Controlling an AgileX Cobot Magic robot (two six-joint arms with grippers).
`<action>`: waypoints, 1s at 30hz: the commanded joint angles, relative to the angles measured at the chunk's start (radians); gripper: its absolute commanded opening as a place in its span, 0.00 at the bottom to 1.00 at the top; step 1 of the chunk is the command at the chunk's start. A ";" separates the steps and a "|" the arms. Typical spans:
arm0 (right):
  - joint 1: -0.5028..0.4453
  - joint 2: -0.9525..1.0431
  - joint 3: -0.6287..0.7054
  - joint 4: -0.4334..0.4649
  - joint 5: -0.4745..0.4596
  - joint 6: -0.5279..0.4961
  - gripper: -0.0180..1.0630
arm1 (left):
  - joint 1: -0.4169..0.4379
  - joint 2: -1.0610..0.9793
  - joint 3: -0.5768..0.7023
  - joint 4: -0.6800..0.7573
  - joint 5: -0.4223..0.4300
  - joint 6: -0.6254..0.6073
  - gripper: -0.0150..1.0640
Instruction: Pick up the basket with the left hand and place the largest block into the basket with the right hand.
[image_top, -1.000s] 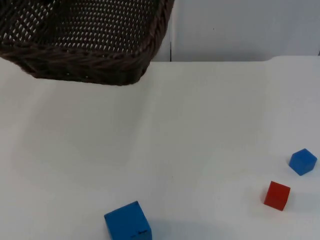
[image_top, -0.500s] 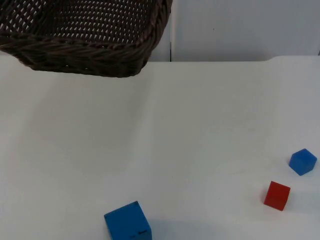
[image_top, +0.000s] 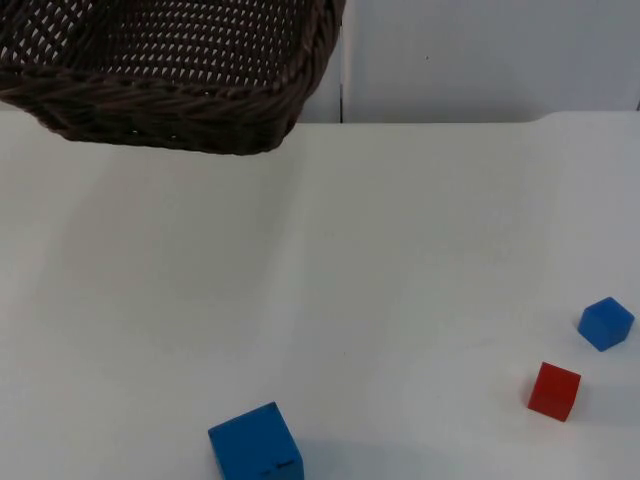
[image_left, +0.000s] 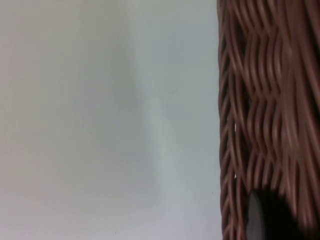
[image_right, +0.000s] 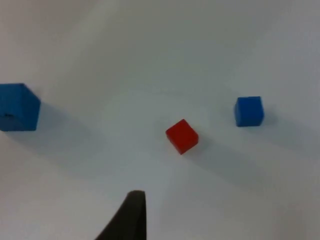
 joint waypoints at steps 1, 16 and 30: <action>-0.004 0.057 -0.008 0.066 -0.031 -0.123 0.96 | 0.000 -0.019 -0.002 -0.042 0.003 -0.008 0.01; -0.003 0.367 -0.132 0.126 -0.117 -0.184 0.95 | 0.000 -0.019 -0.002 -0.040 0.003 -0.008 0.01; 0.225 0.562 -0.144 0.254 -0.304 -0.365 0.94 | 0.000 -0.019 -0.002 -0.035 0.003 -0.008 0.01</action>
